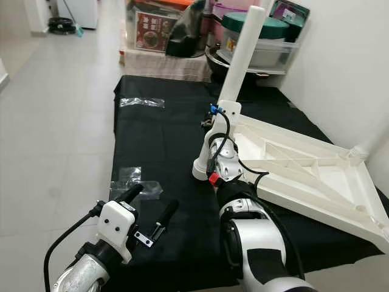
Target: Building children table
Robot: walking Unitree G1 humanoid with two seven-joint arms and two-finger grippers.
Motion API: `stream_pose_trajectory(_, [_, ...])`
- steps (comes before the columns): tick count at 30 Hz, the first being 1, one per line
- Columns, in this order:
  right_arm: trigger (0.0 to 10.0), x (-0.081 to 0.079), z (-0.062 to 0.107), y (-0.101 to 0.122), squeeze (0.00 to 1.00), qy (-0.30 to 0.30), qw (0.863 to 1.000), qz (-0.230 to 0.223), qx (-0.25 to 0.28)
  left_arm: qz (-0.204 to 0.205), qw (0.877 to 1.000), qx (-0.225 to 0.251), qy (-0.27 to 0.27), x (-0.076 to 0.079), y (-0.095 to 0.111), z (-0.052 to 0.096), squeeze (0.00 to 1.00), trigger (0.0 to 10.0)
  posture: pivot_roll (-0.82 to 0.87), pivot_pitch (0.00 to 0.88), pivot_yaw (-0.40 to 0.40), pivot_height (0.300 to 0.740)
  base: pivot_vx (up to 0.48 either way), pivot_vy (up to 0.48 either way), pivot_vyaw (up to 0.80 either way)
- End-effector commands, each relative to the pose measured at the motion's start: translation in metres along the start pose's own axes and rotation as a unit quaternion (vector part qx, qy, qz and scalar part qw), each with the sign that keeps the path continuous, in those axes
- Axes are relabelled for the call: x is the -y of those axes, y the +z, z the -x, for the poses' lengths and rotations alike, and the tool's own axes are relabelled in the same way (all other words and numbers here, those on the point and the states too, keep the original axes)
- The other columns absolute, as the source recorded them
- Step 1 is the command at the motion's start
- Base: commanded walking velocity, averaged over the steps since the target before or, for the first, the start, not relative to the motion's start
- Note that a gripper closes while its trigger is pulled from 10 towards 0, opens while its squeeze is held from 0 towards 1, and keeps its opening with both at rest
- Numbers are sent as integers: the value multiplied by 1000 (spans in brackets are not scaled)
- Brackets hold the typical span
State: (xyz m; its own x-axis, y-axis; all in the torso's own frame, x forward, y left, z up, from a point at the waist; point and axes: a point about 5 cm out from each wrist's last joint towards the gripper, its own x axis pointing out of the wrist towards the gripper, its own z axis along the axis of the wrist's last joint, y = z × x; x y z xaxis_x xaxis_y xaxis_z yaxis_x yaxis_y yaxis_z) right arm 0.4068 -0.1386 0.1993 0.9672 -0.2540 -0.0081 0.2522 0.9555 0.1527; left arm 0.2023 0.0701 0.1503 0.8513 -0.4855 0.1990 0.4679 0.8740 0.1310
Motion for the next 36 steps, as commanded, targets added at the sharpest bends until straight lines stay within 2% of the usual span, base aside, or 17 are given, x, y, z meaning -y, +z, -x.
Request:
stream_pose_trajectory(1, [0,16,4,-23,0,-70,997,7,-44,1,1000,-10,-5,2,-3,1,0,10000,111,37,-138,740,0,0,0])
stream_pose_trajectory(3, [0,11,4,-22,0,-61,997,-7,-43,1,1000,-10,-6,2,-3,0,0,10000,110,37,-138,740,0,0,0])
stream_pose_trajectory(4, [10000,6,4,-19,0,-42,998,-14,-33,1,1000,-11,-6,2,-3,0,0,10000,108,37,-137,740,0,0,0])
stream_pose_trajectory(5, [10000,2,4,-17,0,-26,999,-18,-27,1,1000,-11,-6,2,-4,0,0,10000,107,38,-137,740,0,0,0])
stream_pose_trajectory(6, [10000,0,4,-11,1000,-6,1000,-9,-1,1,1000,-11,-6,2,-4,0,0,10000,107,38,-137,740,0,0,0])
stream_pose_trajectory(10, [10000,-4,4,-3,1000,26,999,3,27,2,1000,-11,-6,2,-4,0,0,10000,109,38,-137,740,0,0,0])
stream_pose_trajectory(11, [10000,-9,3,0,0,69,997,-1,33,2,1000,-11,-6,2,-4,0,0,10000,109,35,-140,740,0,0,0])
stream_pose_trajectory(16, [10000,-15,2,3,0,213,977,-11,21,2,1000,-10,-5,2,-3,0,0,10000,111,38,-139,740,0,0,0])
stream_pose_trajectory(18, [10000,-14,7,1,0,362,932,-24,-5,2,1000,-10,-5,2,-3,0,0,10000,109,37,-139,740,0,0,0])
stream_pose_trajectory(21, [10000,-13,10,0,0,415,909,-34,-11,2,1000,-10,-5,2,-4,0,0,10000,109,37,-139,740,0,0,0])
stream_pose_trajectory(22, [10000,-8,22,-1,0,539,840,-48,-26,1,1000,-10,-5,2,-4,0,0,10000,111,35,-139,740,0,0,0])
stream_pose_trajectory(23, [10000,-4,28,-1,0,597,799,-59,-42,1,1000,-10,-5,2,-4,0,0,10000,112,36,-138,740,0,0,0])
stream_pose_trajectory(24, [10000,-4,28,-1,0,597,799,-59,-42,1,1000,-10,-5,2,-4,0,0,10000,112,36,-138,740,0,0,0])
stream_pose_trajectory(26, [10000,-2,34,0,0,653,751,-77,-60,1,1000,-10,-5,1,-3,0,0,10000,119,33,-142,740,0,0,0])
stream_pose_trajectory(34, [9804,-25,48,-15,0,730,673,-2,-114,0,1000,-11,-5,2,-4,1,0,10000,125,31,-142,740,0,0,0])
stream_pose_trajectory(35, [0,-29,48,-20,0,726,677,20,-120,0,1000,-12,-5,2,-4,1,0,10000,126,30,-143,740,0,0,0])
stream_pose_trajectory(36, [0,-31,48,-22,0,721,681,31,-122,0,1000,-12,-5,2,-4,1,0,10000,126,30,-143,740,0,0,0])
